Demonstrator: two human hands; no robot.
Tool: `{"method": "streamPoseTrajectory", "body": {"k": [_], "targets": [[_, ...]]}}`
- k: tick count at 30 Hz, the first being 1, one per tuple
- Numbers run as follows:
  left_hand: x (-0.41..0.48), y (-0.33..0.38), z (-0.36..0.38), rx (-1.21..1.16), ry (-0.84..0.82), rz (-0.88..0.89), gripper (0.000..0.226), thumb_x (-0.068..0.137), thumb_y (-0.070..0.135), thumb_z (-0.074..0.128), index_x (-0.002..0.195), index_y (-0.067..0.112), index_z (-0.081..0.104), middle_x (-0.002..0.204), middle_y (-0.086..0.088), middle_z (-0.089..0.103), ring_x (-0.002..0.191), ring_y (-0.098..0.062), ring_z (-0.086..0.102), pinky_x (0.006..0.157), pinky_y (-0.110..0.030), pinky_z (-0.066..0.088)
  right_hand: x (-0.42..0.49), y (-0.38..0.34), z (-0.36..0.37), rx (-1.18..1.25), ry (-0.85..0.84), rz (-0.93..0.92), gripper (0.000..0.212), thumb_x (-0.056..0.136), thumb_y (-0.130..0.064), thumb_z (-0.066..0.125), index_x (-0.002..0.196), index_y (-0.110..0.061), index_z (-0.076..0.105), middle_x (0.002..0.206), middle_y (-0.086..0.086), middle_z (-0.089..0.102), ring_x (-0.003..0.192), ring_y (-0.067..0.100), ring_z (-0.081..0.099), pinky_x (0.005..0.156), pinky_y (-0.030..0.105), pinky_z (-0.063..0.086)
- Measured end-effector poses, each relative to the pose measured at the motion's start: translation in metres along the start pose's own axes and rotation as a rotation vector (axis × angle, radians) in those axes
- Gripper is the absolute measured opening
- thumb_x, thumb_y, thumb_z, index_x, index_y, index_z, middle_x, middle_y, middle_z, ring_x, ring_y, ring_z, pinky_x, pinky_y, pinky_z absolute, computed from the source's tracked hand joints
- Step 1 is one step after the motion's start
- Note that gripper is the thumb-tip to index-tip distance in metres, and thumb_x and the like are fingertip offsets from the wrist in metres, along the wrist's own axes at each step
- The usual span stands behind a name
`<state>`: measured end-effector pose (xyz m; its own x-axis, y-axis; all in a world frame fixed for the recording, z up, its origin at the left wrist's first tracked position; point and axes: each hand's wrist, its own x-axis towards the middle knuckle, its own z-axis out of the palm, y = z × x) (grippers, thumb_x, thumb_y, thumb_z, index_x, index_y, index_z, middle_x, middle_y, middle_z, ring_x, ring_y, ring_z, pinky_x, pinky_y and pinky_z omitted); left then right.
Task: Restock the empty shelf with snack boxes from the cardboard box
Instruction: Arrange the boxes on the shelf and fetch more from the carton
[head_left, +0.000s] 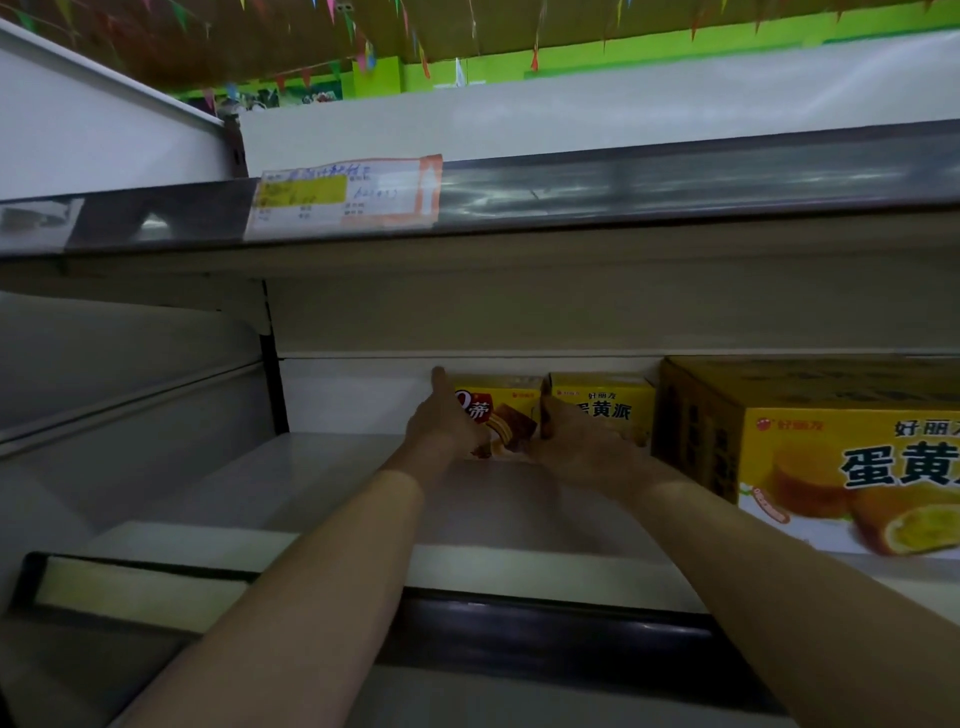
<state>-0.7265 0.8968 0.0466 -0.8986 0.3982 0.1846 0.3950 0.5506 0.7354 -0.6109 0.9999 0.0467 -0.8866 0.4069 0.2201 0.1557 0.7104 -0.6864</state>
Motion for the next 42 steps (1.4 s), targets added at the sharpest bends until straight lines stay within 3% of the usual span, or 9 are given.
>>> {"method": "streamPoseTrajectory", "body": {"k": [3, 6, 9, 16, 21, 26, 35, 38, 42], "targets": [[-0.005, 0.003, 0.006, 0.310, 0.086, 0.152, 0.111, 0.080, 0.025, 0.076, 0.154, 0.030, -0.006, 0.148, -0.016, 0.031, 0.134, -0.035, 0.036, 0.102, -0.045, 0.038, -0.007, 0.002, 0.001, -0.039, 0.023, 0.028, 0.031, 0.090, -0.026, 0.065, 0.114, -0.015, 0.049, 0.094, -0.005, 0.057, 0.099, 0.020, 0.056, 0.069, 0.024, 0.040], [-0.007, 0.008, 0.010, 0.611, 0.123, 0.330, 0.101, 0.080, 0.030, 0.075, 0.154, 0.031, 0.006, 0.155, -0.014, 0.015, 0.143, -0.033, 0.015, 0.109, -0.052, 0.026, -0.015, 0.009, -0.001, -0.235, 0.037, 0.096, 0.041, 0.093, -0.027, 0.057, 0.130, -0.013, 0.049, 0.127, 0.009, 0.054, 0.121, 0.029, 0.049, 0.089, 0.030, 0.044], [-0.006, 0.016, 0.016, 0.695, 0.100, 0.401, 0.088, 0.081, 0.029, 0.074, 0.151, 0.029, 0.021, 0.145, -0.013, 0.030, 0.135, -0.033, 0.026, 0.101, -0.049, 0.036, -0.016, 0.013, -0.003, -0.372, 0.025, 0.140, 0.048, 0.093, -0.016, 0.052, 0.139, -0.018, 0.040, 0.142, 0.015, 0.036, 0.133, 0.035, 0.036, 0.105, 0.038, 0.035], [-0.003, 0.028, 0.025, 0.787, 0.126, 0.350, 0.077, 0.082, 0.020, 0.072, 0.147, 0.019, 0.031, 0.139, -0.017, 0.037, 0.129, -0.037, 0.035, 0.094, -0.047, 0.047, -0.013, 0.014, -0.002, -0.427, 0.033, 0.167, 0.051, 0.093, -0.017, 0.050, 0.141, -0.024, 0.035, 0.143, 0.013, 0.032, 0.137, 0.034, 0.025, 0.110, 0.043, 0.028], [-0.011, 0.022, 0.029, 0.917, 0.244, 0.488, 0.084, 0.081, 0.020, 0.068, 0.150, 0.021, 0.020, 0.146, -0.018, 0.029, 0.135, -0.036, 0.027, 0.109, -0.049, 0.025, -0.013, 0.010, -0.002, -0.574, 0.139, 0.185, 0.049, 0.090, -0.022, 0.054, 0.137, -0.022, 0.039, 0.138, 0.012, 0.036, 0.131, 0.033, 0.033, 0.105, 0.049, 0.034], [-0.013, 0.025, 0.032, 0.879, 0.219, 0.550, 0.074, 0.088, 0.020, 0.059, 0.151, 0.025, 0.020, 0.141, -0.014, 0.034, 0.131, -0.032, 0.031, 0.104, -0.045, 0.027, -0.013, 0.011, -0.002, -0.572, 0.205, 0.150, 0.046, 0.092, -0.032, 0.056, 0.134, -0.021, 0.040, 0.137, 0.011, 0.032, 0.131, 0.031, 0.030, 0.100, 0.045, 0.036], [-0.028, 0.035, 0.023, 0.844, 0.127, 0.482, 0.081, 0.085, 0.016, 0.064, 0.151, 0.023, 0.019, 0.146, -0.015, 0.029, 0.137, -0.033, 0.025, 0.113, -0.054, 0.016, -0.037, -0.003, -0.009, -0.611, 0.058, 0.181, 0.045, 0.091, -0.026, 0.054, 0.134, -0.020, 0.043, 0.138, 0.012, 0.032, 0.128, 0.038, 0.038, 0.102, 0.047, 0.039], [-0.044, 0.040, 0.019, 0.762, 0.169, 0.529, 0.065, 0.086, 0.019, 0.061, 0.145, 0.021, 0.032, 0.140, -0.014, 0.037, 0.131, -0.033, 0.032, 0.108, -0.048, 0.026, -0.053, -0.009, -0.012, -0.612, 0.096, 0.182, 0.037, 0.094, -0.023, 0.052, 0.130, -0.017, 0.048, 0.139, 0.012, 0.034, 0.128, 0.036, 0.039, 0.103, 0.045, 0.039], [-0.078, 0.051, 0.014, 0.747, 0.139, 0.546, 0.052, 0.090, 0.017, 0.055, 0.140, 0.017, 0.041, 0.134, -0.014, 0.044, 0.126, -0.033, 0.040, 0.101, -0.042, 0.030, -0.084, -0.017, -0.021, -0.600, 0.111, 0.167, 0.050, 0.095, -0.023, 0.052, 0.143, -0.025, 0.041, 0.147, 0.010, 0.033, 0.134, 0.032, 0.035, 0.109, 0.042, 0.034]]}}
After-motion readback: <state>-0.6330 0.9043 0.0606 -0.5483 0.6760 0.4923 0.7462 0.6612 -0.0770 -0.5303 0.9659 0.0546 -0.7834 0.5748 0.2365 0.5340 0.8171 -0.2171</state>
